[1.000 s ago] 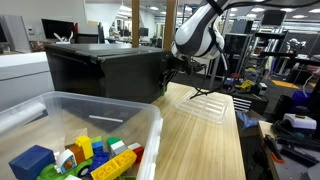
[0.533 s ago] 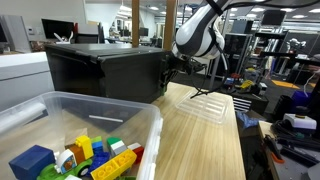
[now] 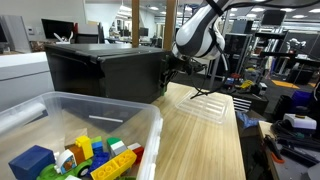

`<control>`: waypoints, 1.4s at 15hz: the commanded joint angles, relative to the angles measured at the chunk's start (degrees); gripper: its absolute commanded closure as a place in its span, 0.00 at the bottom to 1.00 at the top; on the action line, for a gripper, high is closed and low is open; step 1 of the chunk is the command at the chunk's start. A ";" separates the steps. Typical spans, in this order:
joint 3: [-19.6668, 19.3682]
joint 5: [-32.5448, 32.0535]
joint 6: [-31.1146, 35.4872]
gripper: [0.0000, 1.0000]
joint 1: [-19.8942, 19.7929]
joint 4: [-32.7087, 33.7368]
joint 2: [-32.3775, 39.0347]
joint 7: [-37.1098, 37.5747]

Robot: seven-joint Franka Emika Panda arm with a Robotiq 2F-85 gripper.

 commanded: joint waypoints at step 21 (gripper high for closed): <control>40.37 6.19 10.91 0.94 -38.52 -13.46 -1.58 -15.74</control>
